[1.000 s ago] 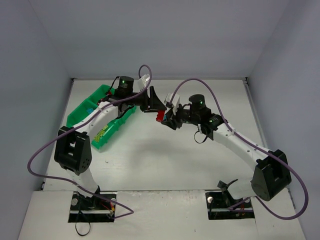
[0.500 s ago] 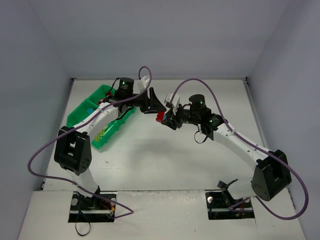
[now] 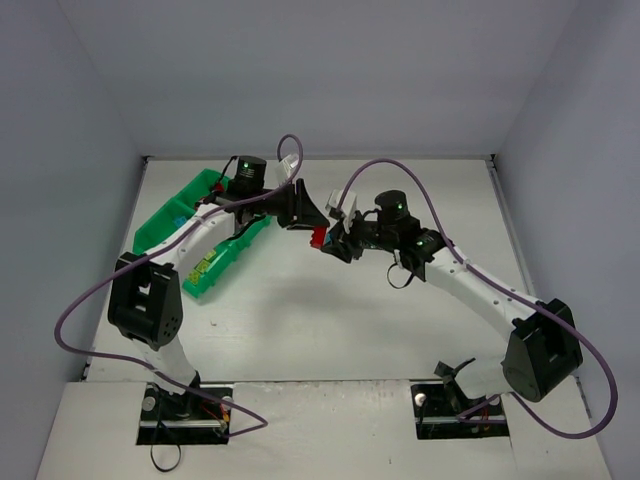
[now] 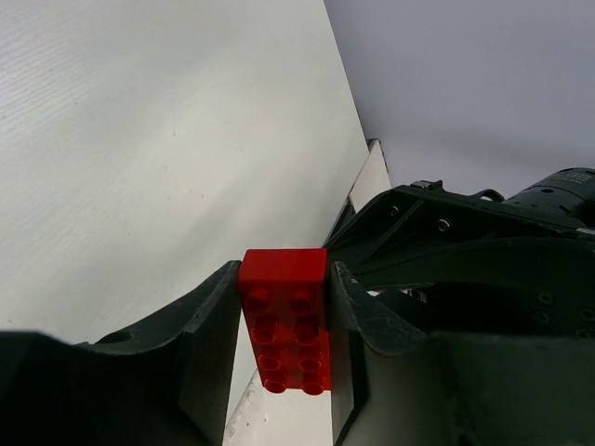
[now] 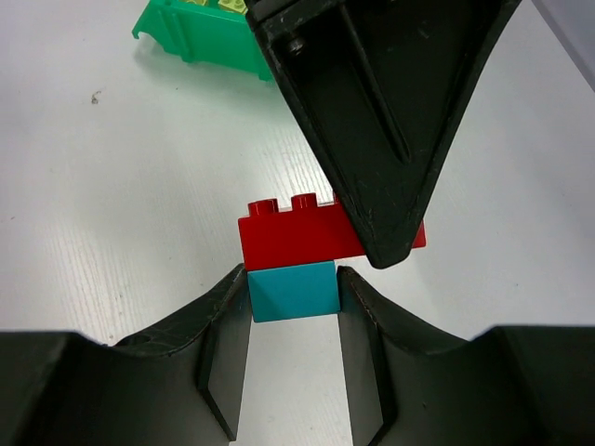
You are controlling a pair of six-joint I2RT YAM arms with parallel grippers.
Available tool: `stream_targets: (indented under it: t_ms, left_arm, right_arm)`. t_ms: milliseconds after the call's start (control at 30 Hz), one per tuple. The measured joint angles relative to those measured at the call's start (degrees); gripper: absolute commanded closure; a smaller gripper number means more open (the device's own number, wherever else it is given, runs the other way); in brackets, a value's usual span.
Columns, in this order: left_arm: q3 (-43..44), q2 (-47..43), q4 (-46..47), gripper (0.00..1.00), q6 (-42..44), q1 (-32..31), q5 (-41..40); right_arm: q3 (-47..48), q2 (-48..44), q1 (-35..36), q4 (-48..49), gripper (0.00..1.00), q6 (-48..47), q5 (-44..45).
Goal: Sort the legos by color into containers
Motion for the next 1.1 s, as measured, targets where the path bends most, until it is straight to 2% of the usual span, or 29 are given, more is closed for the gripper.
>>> stream_targets:
  t_ms: [167, 467, 567, 733, 933, 1033, 1100]
  left_arm:
    - [1.9, 0.0, -4.7, 1.00, 3.6, 2.0, 1.2]
    - [8.9, 0.1, -15.6, 0.97, 12.0, 9.9, 0.8]
    - [10.0, 0.1, -18.8, 0.96, 13.7, 13.8, -6.7]
    - [12.6, 0.4, -20.5, 0.96, 16.2, 20.4, -28.6]
    - [19.4, 6.7, -19.3, 0.90, 21.4, 23.0, -47.6]
    - [22.1, 11.3, -18.2, 0.81, 23.9, 22.8, -52.7]
    - [23.3, 14.4, -17.9, 0.70, 25.3, 23.1, -55.2]
  right_arm:
    - [-1.6, 0.0, -0.5, 1.0, 1.00, -0.1, 0.5]
    - [-3.7, 0.0, -3.3, 0.0, 1.00, -0.3, 2.1]
    - [-3.7, -0.1, -3.3, 0.0, 1.00, -0.3, 2.5]
    - [-3.7, -0.1, -3.3, -0.1, 1.00, -0.3, 2.6]
    - [-3.7, -0.4, -3.3, -0.1, 1.00, 0.0, 2.6]
    - [-3.7, -0.5, -3.3, -0.1, 1.00, 0.1, 2.6]
    - [-3.7, -0.5, -3.3, -0.1, 1.00, 0.1, 2.5]
